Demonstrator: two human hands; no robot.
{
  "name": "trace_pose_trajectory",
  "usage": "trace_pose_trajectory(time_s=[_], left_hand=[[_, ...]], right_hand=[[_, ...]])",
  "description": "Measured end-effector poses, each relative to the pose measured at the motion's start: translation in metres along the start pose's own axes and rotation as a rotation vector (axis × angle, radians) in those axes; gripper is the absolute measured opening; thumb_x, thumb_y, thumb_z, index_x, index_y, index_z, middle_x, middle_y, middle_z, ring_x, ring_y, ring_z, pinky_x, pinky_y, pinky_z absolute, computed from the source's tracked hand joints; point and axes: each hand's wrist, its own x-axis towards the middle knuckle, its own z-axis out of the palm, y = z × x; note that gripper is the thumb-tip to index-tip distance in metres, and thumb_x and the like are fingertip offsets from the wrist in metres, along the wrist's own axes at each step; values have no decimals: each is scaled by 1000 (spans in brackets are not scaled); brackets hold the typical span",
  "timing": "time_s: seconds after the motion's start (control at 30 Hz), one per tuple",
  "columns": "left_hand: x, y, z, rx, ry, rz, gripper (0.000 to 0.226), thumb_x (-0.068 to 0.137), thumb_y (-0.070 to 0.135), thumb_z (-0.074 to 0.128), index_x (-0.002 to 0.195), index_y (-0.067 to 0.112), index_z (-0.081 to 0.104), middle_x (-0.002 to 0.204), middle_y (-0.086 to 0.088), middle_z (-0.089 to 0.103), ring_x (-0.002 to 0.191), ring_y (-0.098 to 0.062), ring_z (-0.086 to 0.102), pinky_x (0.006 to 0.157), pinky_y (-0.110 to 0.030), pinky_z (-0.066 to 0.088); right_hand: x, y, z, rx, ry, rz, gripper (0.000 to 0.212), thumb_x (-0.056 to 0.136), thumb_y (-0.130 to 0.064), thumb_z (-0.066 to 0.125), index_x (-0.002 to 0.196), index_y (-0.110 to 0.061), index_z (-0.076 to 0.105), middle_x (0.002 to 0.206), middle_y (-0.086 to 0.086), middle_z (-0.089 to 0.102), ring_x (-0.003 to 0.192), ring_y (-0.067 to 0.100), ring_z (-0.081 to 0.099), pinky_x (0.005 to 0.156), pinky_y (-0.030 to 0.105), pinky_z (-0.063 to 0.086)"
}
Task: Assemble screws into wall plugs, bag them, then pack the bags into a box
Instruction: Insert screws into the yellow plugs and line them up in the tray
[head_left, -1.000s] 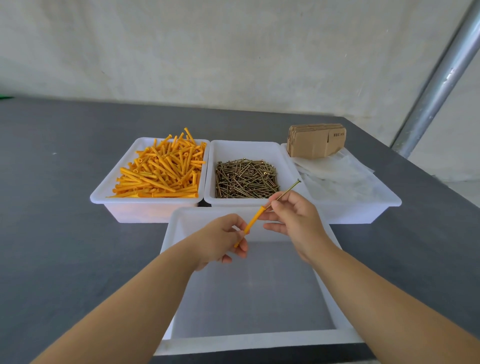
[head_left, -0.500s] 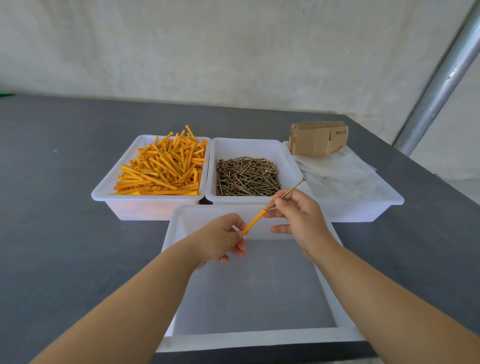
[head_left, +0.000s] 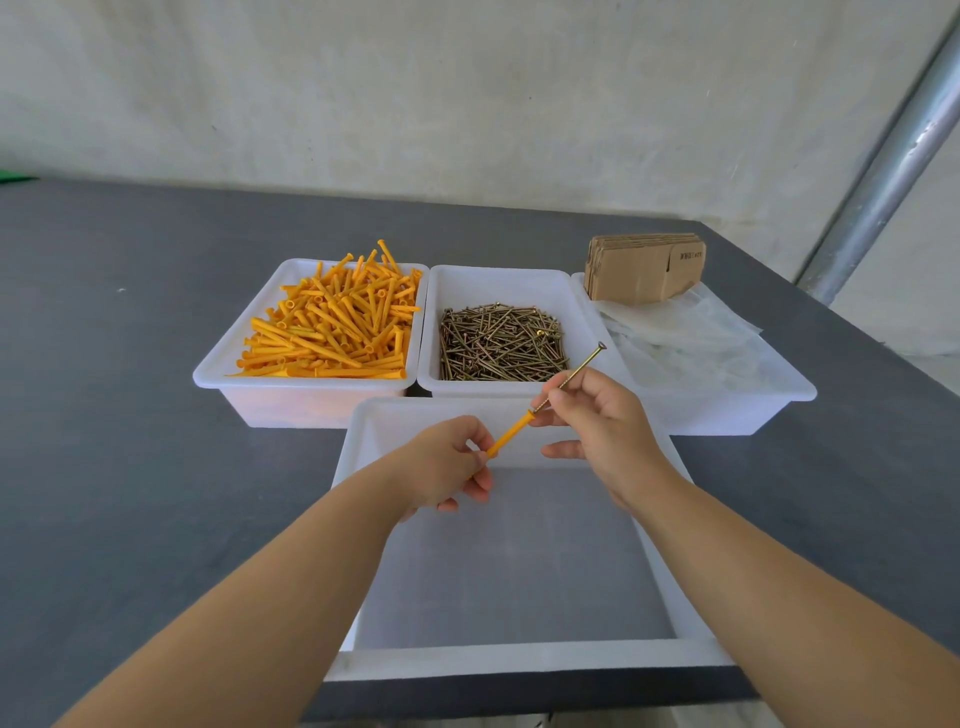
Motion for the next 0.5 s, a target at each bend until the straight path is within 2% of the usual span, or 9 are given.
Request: trace_pose_trajectory(time_s=[0.3, 0.5], left_hand=[[4, -2, -4, 6, -13, -3, 15, 103, 16, 42, 106, 23, 55, 88, 0, 72, 79, -8, 69, 66, -26, 50], [2, -4, -6, -31, -37, 78, 15, 103, 13, 42, 106, 21, 55, 93, -3, 73, 91, -16, 72, 72, -28, 51]], right_hand=[[0, 1, 3, -21, -13, 1, 14, 100, -9, 52, 96, -13, 64, 97, 3, 72, 92, 15, 72, 62, 33, 60], [1, 2, 5, -52, -29, 31, 19, 95, -5, 58, 93, -18, 72, 100, 0, 69, 88, 11, 72, 60, 29, 59]])
